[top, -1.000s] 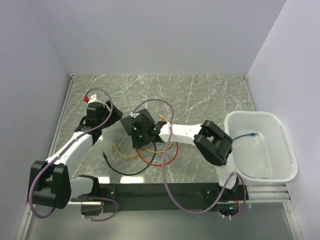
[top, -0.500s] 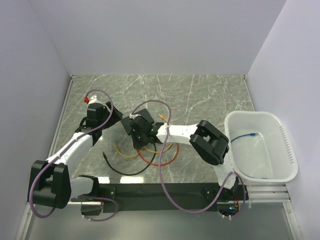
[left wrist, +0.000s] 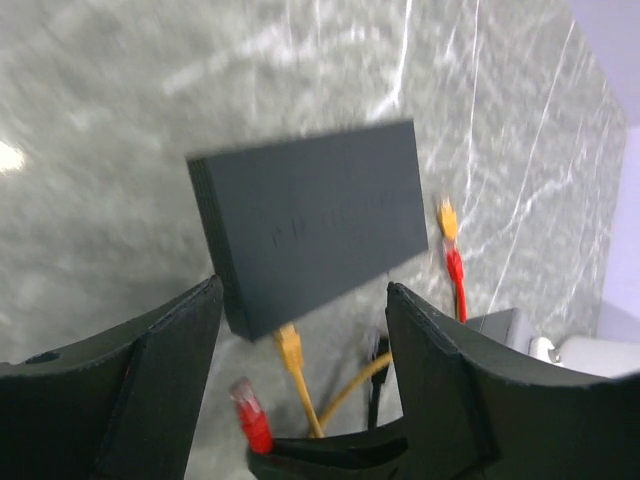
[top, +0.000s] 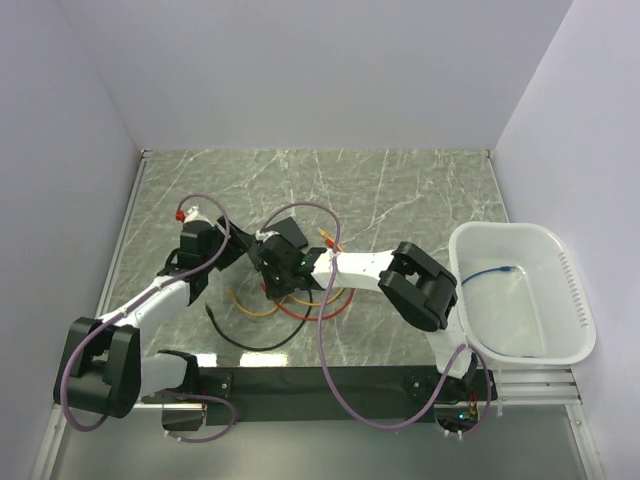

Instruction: Insert the plug into the switch port

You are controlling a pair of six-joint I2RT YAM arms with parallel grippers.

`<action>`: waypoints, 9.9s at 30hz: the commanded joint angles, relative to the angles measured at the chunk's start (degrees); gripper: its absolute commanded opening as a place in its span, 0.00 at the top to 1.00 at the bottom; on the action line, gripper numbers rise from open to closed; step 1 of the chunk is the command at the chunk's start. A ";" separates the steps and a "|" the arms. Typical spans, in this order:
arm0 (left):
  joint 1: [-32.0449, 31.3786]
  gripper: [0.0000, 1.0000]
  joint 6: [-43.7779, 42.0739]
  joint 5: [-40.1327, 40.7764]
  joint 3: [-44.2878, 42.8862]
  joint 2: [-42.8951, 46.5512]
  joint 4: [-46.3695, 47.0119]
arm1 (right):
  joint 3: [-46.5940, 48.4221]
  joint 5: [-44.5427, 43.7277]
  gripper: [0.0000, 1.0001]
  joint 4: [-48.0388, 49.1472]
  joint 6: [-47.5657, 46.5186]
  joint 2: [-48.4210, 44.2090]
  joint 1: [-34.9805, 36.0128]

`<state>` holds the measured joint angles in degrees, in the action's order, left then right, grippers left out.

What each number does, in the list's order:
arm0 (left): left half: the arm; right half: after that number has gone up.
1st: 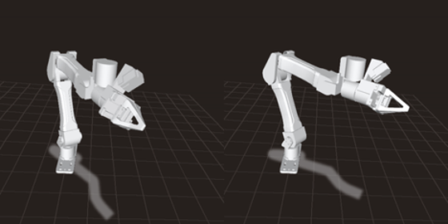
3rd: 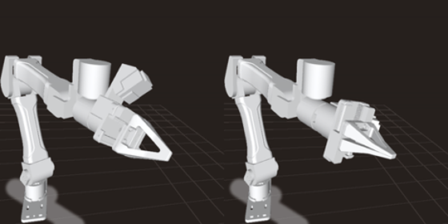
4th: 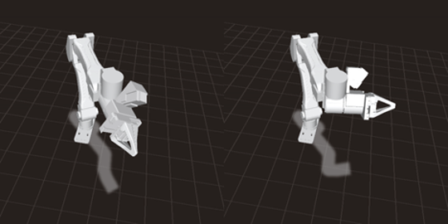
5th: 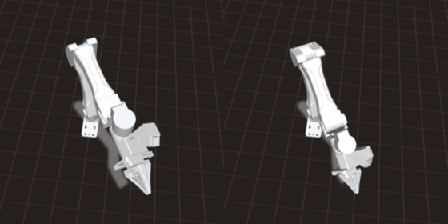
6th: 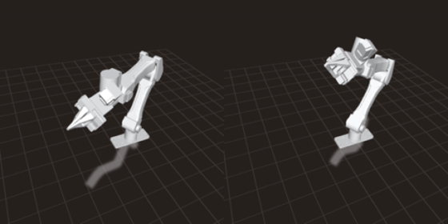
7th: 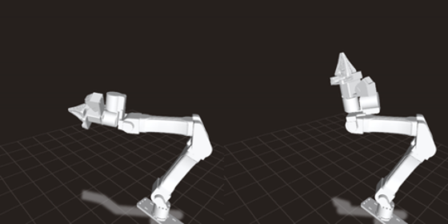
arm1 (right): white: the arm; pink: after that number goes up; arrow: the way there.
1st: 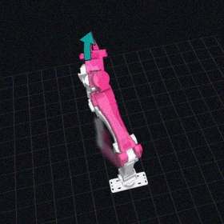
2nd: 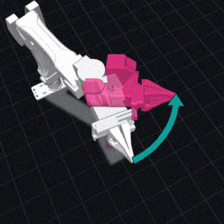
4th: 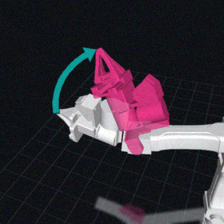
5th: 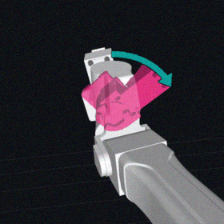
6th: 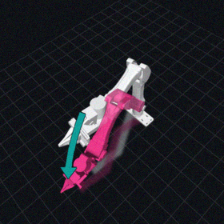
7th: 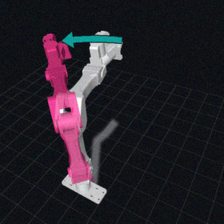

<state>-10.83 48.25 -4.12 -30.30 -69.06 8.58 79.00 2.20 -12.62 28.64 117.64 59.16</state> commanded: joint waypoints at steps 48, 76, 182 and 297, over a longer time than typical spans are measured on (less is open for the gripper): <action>-12.29 0.48 -2.03 4.66 -5.83 9.12 13.47 | -14.23 -7.12 1.00 11.22 -6.93 -28.00 -3.87; -7.36 0.55 12.04 -20.31 -1.60 0.06 29.91 | -6.58 -9.40 1.00 11.21 -9.92 -27.56 -6.33; -7.36 0.99 12.04 -20.67 -1.42 -4.51 33.17 | -4.21 -2.11 0.67 11.04 -8.78 -23.25 -9.23; 6.96 0.26 2.73 -35.17 -16.63 -47.57 51.72 | 0.63 -5.19 1.00 5.15 -7.64 0.57 -6.07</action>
<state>-3.62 51.75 -37.71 -45.47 -116.11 56.82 78.08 -1.93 -7.22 20.56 117.91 52.64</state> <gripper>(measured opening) 0.741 0.212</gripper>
